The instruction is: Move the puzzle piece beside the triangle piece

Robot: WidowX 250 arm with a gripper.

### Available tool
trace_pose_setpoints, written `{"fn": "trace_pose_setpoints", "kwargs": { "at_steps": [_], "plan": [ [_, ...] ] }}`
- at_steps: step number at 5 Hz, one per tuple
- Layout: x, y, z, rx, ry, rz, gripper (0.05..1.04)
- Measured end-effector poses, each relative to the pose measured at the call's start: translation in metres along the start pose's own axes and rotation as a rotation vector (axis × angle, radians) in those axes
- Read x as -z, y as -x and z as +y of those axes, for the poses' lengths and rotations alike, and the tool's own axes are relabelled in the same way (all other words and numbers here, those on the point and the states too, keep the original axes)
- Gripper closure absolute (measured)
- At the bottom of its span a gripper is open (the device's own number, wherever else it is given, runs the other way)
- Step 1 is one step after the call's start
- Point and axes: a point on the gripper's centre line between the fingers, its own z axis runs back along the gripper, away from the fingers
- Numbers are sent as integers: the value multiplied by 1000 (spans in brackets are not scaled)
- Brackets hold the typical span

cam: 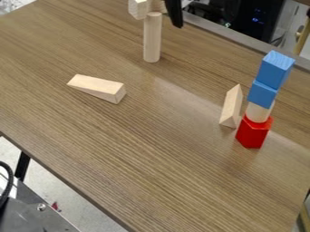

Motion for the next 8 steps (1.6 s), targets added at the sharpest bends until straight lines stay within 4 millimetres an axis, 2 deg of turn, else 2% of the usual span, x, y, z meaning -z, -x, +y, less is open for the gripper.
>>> {"fn": "trace_pose_setpoints", "kwargs": {
  "at_steps": [1,2,4,6,8],
  "plan": [
    [13,-7,29,-213,-42,-11,84],
    [18,-11,56,-471,-149,-65,84],
    [36,6,76,-948,-278,-34,84],
    [64,-1,97,-1050,-276,-142,83],
    [82,-9,136,-1101,-291,-201,84]
  ]
}}
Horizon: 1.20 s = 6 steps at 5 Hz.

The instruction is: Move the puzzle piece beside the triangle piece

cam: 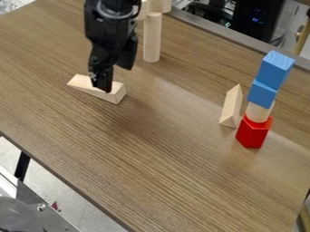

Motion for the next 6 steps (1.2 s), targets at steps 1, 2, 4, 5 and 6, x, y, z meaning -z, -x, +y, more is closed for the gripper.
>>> {"fn": "trace_pose_setpoints", "kwargs": {
  "at_steps": [1,2,4,5,6],
  "plan": [
    [8,-7,5,2,0,-17,84],
    [19,-12,7,13,-10,-35,84],
    [29,-11,0,-9,-20,-30,84],
    [23,-11,-14,-41,-8,-18,83],
    [25,-12,-19,-64,-28,-21,84]
  ]
}}
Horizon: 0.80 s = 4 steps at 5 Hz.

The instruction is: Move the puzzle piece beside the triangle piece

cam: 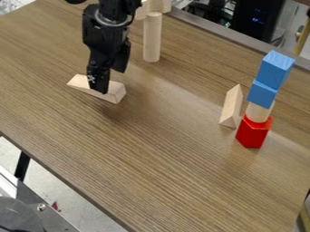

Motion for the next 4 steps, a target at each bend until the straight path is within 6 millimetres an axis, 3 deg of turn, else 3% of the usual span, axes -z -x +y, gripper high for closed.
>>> {"fn": "trace_pose_setpoints", "kwargs": {
  "at_steps": [2,3,4],
  "plan": [
    [14,-1,2,3,-34,-25,84],
    [18,-1,3,6,-45,-34,132],
    [24,0,5,25,-61,-49,372]
  ]
}}
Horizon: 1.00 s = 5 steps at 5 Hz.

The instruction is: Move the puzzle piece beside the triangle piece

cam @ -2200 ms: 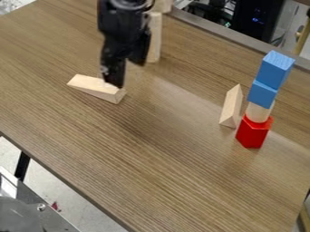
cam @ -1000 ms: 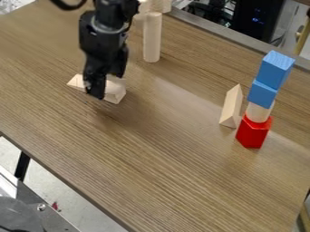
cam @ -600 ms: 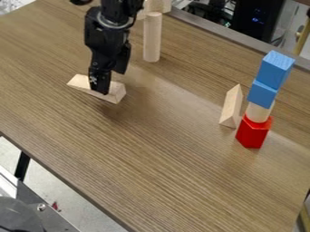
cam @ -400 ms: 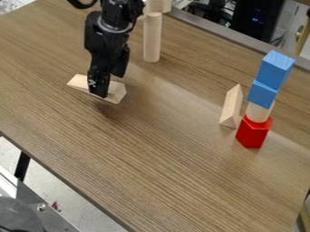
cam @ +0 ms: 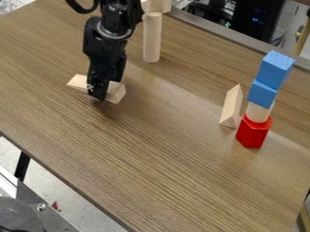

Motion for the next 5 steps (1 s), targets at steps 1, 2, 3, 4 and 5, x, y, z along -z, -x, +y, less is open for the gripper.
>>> {"fn": "trace_pose_setpoints", "kwargs": {
  "at_steps": [1,2,3,4,5],
  "plan": [
    [2,-3,1,-19,5,-25,530],
    [1,-1,2,-32,6,-15,530],
    [-16,-1,2,-19,50,9,530],
    [-49,-7,3,-60,110,43,530],
    [-83,-8,6,-84,176,91,530]
  ]
}}
